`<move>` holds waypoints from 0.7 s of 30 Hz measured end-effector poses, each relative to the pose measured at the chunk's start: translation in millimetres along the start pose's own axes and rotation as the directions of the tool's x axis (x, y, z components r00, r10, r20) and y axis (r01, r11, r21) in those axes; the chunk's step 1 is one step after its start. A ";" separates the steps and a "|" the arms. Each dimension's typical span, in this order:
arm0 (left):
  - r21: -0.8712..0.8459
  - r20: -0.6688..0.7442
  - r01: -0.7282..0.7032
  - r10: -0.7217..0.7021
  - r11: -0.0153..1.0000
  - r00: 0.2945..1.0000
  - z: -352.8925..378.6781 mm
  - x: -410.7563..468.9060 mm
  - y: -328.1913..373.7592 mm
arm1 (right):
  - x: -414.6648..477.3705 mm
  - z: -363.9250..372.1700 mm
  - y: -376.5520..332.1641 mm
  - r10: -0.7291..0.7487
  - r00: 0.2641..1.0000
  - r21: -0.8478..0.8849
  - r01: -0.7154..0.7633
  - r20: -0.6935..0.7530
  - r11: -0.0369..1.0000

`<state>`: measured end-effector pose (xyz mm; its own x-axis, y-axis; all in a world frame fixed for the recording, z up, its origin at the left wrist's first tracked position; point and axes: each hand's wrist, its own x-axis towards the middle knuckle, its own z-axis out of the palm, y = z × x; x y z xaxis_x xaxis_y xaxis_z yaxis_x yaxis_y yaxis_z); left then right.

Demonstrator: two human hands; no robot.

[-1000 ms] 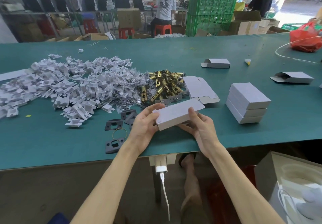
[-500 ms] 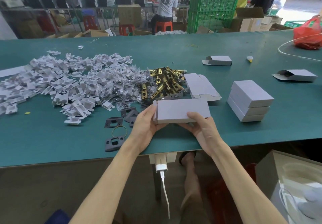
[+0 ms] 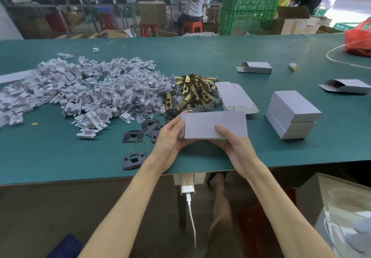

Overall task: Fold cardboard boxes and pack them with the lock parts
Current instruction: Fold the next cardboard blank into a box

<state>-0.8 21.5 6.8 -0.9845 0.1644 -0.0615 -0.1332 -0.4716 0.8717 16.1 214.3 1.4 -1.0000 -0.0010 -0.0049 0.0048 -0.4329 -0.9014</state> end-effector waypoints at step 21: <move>-0.006 -0.048 -0.041 0.041 0.999 0.998 0.1 -0.9 -2.2 | -7.3 -0.8 -3.9 -0.026 0.999 -0.025 0.027 0.039 0.999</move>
<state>0.4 22.5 4.9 -0.9934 0.1035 -0.0490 -0.0933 -0.4834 0.8704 23.4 216.7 4.7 -0.9990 -0.0248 0.0359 -0.0226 -0.4103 -0.9117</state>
